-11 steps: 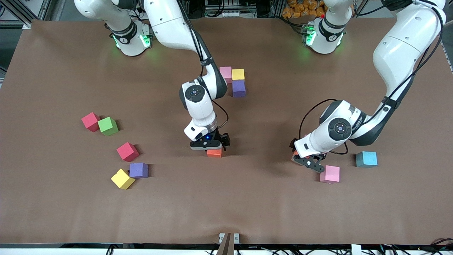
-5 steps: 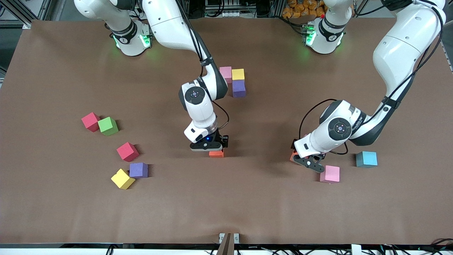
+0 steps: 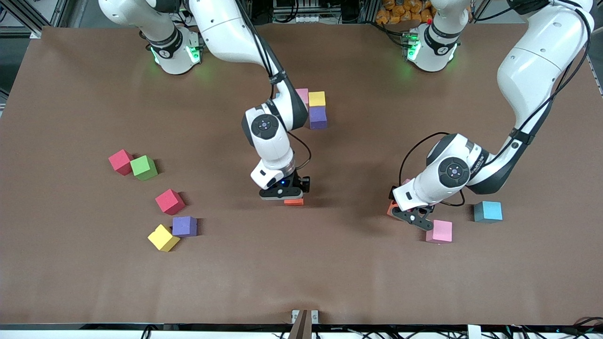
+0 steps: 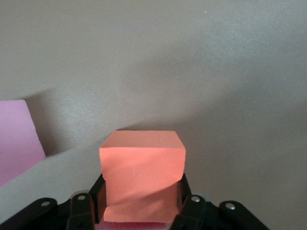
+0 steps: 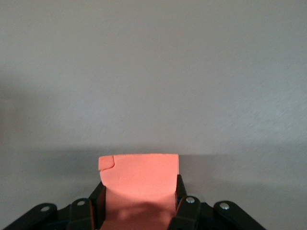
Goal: Form number 2 with 11 blocks
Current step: 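Grasp the lone orange block on the table with the right gripper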
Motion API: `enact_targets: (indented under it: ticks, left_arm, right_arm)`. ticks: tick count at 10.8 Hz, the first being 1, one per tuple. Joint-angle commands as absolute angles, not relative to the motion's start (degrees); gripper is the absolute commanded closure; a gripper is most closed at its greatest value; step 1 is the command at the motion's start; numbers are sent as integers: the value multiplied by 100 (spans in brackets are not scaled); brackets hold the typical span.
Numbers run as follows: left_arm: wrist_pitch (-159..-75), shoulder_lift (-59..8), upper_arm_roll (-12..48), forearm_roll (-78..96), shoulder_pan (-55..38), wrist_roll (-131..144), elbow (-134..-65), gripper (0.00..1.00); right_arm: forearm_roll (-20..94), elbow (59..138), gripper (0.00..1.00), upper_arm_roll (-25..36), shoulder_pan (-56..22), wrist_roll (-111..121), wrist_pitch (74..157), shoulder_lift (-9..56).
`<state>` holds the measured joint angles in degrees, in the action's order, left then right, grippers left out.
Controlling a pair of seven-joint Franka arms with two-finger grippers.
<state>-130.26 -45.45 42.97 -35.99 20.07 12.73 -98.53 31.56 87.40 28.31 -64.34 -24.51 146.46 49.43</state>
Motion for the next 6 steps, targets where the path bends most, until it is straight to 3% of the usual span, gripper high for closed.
enact_targets:
  ticks: [1,3,6]
  left_arm:
    - [-12999,-4544,4263,-3411,1960,1195,-9651,79]
    - [-12964,-4509,4263,-3217,1969,1195,-9624,81]
    - [-12745,-4299,4298,-3199,2030,1230,-9624,82]
  right_arm:
    - [3129,8938,73,2804,-6618,-2584,14450,4633]
    - [3111,8999,73,2804,-6679,-2566,13898,4361]
    - [3076,9508,73,2813,-6942,-2566,13957,3904]
